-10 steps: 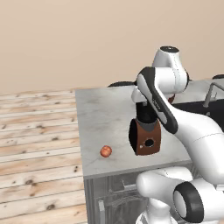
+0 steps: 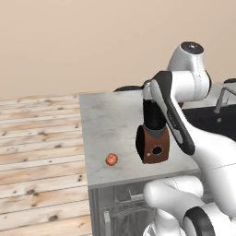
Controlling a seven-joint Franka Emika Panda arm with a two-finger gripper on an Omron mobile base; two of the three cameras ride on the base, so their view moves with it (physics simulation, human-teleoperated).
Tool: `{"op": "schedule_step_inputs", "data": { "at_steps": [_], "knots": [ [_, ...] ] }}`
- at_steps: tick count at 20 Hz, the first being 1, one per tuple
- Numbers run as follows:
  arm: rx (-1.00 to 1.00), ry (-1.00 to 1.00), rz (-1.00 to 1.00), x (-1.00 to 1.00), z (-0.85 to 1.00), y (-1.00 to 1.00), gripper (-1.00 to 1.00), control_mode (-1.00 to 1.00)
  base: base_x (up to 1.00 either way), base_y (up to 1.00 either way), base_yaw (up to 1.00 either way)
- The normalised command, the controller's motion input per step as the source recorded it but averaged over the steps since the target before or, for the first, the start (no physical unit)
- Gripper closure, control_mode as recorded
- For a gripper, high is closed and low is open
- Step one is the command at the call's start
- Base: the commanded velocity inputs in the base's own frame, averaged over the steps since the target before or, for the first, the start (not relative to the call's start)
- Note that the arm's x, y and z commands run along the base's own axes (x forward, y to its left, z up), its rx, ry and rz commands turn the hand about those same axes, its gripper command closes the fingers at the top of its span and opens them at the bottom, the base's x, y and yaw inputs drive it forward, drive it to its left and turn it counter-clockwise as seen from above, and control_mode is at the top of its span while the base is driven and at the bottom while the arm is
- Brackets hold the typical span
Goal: Open the blender lid, put the peach in the blender, close the lid, and start the blender.
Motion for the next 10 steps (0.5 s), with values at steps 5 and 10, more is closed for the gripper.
{"op": "schedule_step_inputs", "data": {
  "at_steps": [5,10],
  "knots": [
    [-0.01,-0.12,-0.14,-0.02,0.77,-0.02,-1.00,-1.00,0.00,0.00,0.00],
    [0.00,0.00,-0.01,0.11,0.27,-0.25,-1.00,-1.00,0.00,0.00,0.00]
  ]
}}
